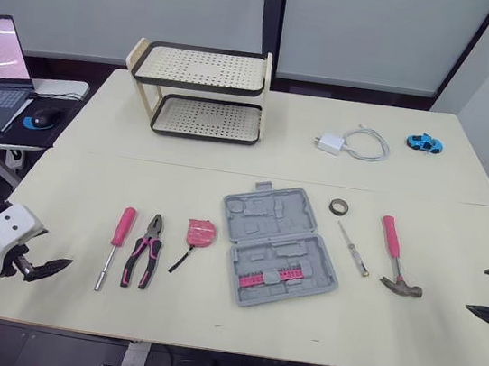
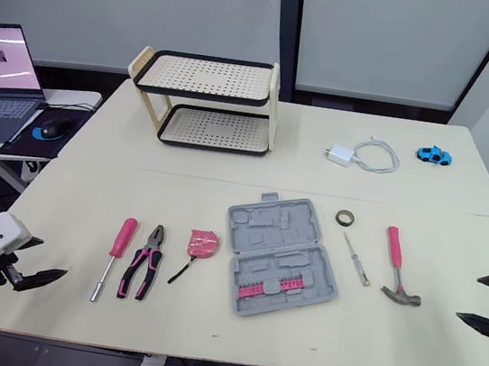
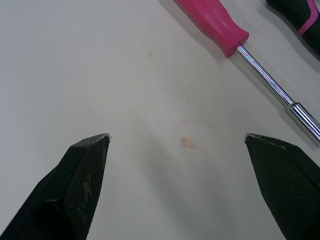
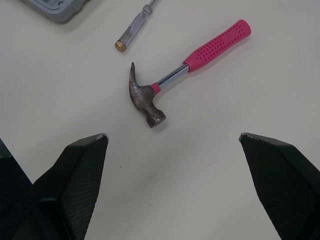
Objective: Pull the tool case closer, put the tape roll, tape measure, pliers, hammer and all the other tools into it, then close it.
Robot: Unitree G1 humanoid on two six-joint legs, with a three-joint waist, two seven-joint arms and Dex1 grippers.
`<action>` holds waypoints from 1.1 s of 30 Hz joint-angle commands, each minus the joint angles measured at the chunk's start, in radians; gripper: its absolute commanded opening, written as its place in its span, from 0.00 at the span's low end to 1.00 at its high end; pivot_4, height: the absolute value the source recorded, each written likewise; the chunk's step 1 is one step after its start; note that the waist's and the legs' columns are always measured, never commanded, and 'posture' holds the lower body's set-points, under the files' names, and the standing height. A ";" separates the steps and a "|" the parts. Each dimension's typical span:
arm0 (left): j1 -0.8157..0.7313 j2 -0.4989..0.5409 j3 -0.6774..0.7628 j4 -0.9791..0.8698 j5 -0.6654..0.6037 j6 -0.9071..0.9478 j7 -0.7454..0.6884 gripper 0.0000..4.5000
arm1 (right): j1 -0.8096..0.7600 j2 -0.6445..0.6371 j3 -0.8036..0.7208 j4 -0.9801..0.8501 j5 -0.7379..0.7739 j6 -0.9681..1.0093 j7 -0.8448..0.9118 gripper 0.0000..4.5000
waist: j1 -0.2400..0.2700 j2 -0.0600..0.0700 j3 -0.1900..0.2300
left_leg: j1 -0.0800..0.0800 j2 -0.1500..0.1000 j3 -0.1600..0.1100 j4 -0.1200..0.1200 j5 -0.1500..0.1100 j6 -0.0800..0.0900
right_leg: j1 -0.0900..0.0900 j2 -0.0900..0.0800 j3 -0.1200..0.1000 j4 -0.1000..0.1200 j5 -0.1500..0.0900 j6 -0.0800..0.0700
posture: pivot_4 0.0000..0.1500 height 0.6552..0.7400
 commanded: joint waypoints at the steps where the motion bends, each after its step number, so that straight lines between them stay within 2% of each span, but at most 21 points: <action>1: 0.008 0.021 0.020 -0.017 -0.014 0.012 -0.015 1.00 | -0.004 -0.022 -0.019 -0.020 0.006 -0.007 -0.003 1.00 | 0.000 0.000 0.000 | 0.000 0.000 0.000 0.000 0.000 0.000 | 0.000 0.000 0.000 0.000 0.000 0.000 | 1.00 1.00; 16: 0.069 0.005 0.066 -0.159 -0.029 0.122 0.056 1.00 | -0.053 -0.005 -0.010 0.111 -0.014 -0.136 -0.046 1.00 | -0.001 0.000 0.000 | -0.001 0.004 0.004 0.000 0.000 0.000 | -0.003 0.002 0.002 0.001 0.000 0.000 | 1.00 1.00; 21: 0.057 0.034 0.070 -0.059 -0.018 0.027 0.016 1.00 | -0.012 0.037 -0.014 -0.013 0.013 -0.096 -0.084 1.00 | -0.001 0.000 0.000 | -0.002 0.006 0.004 0.000 0.000 0.000 | -0.004 0.005 0.002 0.001 0.000 -0.001 | 1.00 1.00; 24: 0.042 0.025 0.097 -0.038 -0.060 0.045 -0.001 1.00 | 0.017 0.056 -0.025 -0.071 -0.003 -0.086 -0.121 1.00 | -0.001 0.000 0.000 | -0.002 0.006 0.004 0.000 0.000 0.000 | -0.004 0.005 0.002 0.001 0.000 -0.001 | 1.00 1.00; 28: 0.020 0.017 0.088 -0.002 -0.057 0.021 0.002 1.00 | 0.069 0.074 -0.060 -0.158 0.010 -0.046 -0.154 1.00 | 0.000 0.000 0.000 | -0.002 0.006 0.004 0.000 0.000 0.000 | -0.004 0.005 0.002 0.001 0.000 -0.001 | 1.00 1.00; 33: 0.056 -0.008 0.097 -0.040 -0.062 0.041 0.024 1.00 | 0.100 0.086 -0.074 -0.201 0.017 -0.020 -0.169 1.00 | 0.000 0.000 0.000 | -0.002 0.006 0.004 0.000 0.000 0.000 | -0.004 0.005 0.002 0.001 0.000 -0.001 | 1.00 1.00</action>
